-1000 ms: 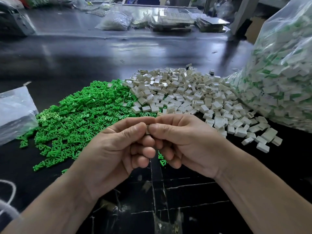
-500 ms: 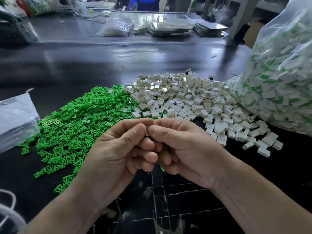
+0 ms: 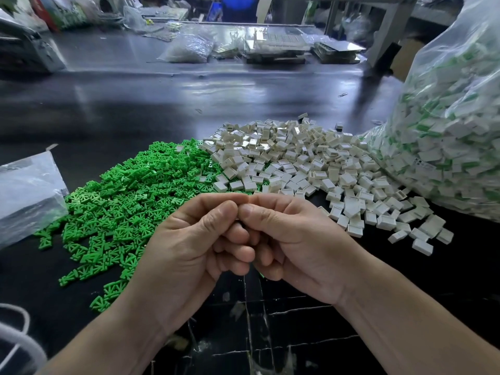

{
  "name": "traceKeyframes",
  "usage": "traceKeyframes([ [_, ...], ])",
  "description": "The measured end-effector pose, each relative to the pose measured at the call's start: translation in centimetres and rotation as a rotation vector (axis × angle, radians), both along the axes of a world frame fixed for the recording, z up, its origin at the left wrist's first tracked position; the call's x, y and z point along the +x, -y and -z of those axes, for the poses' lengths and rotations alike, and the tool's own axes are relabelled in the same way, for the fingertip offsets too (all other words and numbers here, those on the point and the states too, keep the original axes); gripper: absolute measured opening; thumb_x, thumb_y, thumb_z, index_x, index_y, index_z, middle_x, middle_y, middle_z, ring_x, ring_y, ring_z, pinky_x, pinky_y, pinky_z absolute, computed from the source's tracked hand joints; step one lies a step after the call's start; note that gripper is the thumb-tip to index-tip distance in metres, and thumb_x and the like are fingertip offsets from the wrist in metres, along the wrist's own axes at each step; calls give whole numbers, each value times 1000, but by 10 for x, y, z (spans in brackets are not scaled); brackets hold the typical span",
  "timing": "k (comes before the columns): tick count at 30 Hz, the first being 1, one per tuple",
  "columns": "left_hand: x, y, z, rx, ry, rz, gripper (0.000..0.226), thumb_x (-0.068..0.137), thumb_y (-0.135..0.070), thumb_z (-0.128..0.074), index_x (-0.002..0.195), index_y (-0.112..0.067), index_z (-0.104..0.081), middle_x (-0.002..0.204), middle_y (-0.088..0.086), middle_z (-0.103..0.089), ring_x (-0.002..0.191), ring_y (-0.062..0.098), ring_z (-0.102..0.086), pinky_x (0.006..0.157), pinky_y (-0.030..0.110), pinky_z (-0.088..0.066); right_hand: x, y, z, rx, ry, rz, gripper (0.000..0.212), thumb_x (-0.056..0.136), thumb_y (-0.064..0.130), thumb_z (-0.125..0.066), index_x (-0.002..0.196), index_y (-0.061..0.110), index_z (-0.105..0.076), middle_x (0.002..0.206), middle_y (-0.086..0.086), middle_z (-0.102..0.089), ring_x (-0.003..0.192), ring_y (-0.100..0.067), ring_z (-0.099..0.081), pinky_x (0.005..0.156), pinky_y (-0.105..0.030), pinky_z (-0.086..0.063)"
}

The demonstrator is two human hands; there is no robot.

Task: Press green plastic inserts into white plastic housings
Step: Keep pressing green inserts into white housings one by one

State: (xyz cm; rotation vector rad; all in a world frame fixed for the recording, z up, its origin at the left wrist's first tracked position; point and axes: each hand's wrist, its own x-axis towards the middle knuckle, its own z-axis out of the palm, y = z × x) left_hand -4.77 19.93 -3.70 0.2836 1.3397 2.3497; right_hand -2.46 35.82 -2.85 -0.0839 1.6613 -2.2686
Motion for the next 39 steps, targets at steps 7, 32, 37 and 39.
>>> traceKeyframes([
  [7, -6, 4, 3, -51, -99, -4, 19, 85, -17, -67, 101, -11, -73, 67, 10, -66, 54, 20, -66, 47, 26, -53, -4, 1, 1, -82, -19, 40, 21, 95, 18, -59, 76, 13, -65, 64, -4, -60, 46, -10, -52, 37, -21, -42],
  [32, 1, -4, 20, -1494, -1180, -24, 21, 82, -48, -56, 83, -28, -64, 78, -10, -57, 72, 16, -56, 56, 33, -45, -9, -21, 3, 1726, -453, -116, 24, 93, 42, -53, 111, 25, -57, 71, 8, -39, 78, -26, -50, 50, -30, -24],
  [37, 0, -1, 20, -1491, -1117, -97, 13, 75, -35, -69, 78, -25, -60, 72, -11, -55, 65, 14, -53, 53, 26, -38, -10, -20, 6, 1710, -484, -50, 20, 95, 31, -47, 107, 23, -61, 71, 5, -39, 75, -27, -51, 50, -29, -25],
  [39, -2, 0, 20, -1481, -1085, -119, 17, 74, -31, -72, 77, -26, -57, 71, -12, -54, 64, 11, -49, 52, 19, -31, -10, -19, 6, 1709, -494, -62, 18, 95, 31, -47, 107, 24, -59, 71, 5, -39, 73, -27, -49, 50, -29, -26],
])
